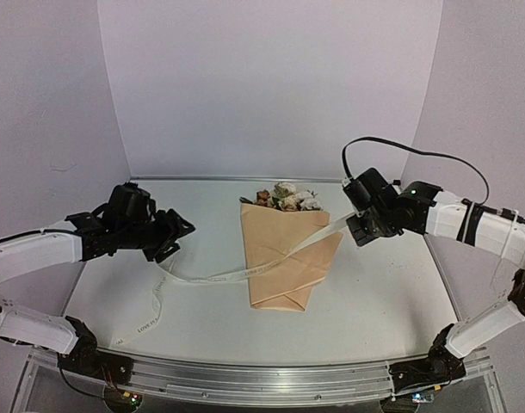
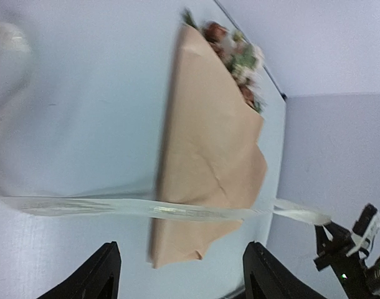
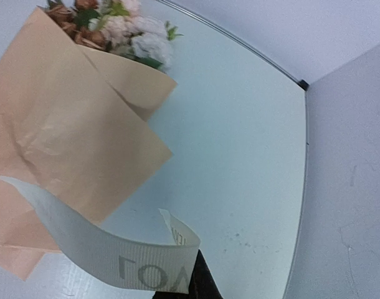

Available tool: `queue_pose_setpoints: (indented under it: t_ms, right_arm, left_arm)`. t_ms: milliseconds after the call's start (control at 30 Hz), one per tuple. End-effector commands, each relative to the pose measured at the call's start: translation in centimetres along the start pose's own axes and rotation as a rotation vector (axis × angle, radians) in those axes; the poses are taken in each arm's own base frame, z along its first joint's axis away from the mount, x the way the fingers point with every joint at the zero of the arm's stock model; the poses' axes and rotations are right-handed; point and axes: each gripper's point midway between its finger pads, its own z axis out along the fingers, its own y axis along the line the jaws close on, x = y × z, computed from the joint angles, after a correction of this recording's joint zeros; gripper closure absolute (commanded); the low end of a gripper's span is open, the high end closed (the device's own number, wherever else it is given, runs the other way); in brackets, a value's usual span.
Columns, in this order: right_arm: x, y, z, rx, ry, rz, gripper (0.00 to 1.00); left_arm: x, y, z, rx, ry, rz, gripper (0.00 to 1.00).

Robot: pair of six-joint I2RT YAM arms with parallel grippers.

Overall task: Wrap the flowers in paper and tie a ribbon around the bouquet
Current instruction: Pick up the left side of the ribbon at the center of the board.

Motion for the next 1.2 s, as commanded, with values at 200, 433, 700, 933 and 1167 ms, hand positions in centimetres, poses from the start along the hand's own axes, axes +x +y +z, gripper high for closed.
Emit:
queue_pose_setpoints:
  t_ms: [200, 433, 700, 933, 1167]
  right_arm:
    - [4.0, -7.5, -1.9, 0.153, 0.061, 0.049, 1.00]
    - [4.2, -7.9, -2.1, 0.146, 0.067, 0.069, 1.00]
    - [4.5, -9.4, -2.6, 0.175, 0.071, 0.101, 1.00]
    - [5.1, -11.0, -2.8, 0.199, 0.099, 0.143, 1.00]
    - [6.4, -13.3, -3.9, 0.259, 0.126, 0.169, 1.00]
  left_arm:
    - [0.1, 15.1, -3.3, -0.446, -0.137, -0.094, 0.37]
    - [2.2, 16.5, -0.3, -0.465, 0.018, 0.009, 0.39]
    - [2.7, 18.5, 1.0, -0.533, 0.044, 0.019, 0.49]
    - [2.6, 19.2, 2.4, -0.508, 0.031, 0.013, 0.78]
    - [-4.8, 17.3, -2.9, -0.639, -0.248, 0.106, 1.00]
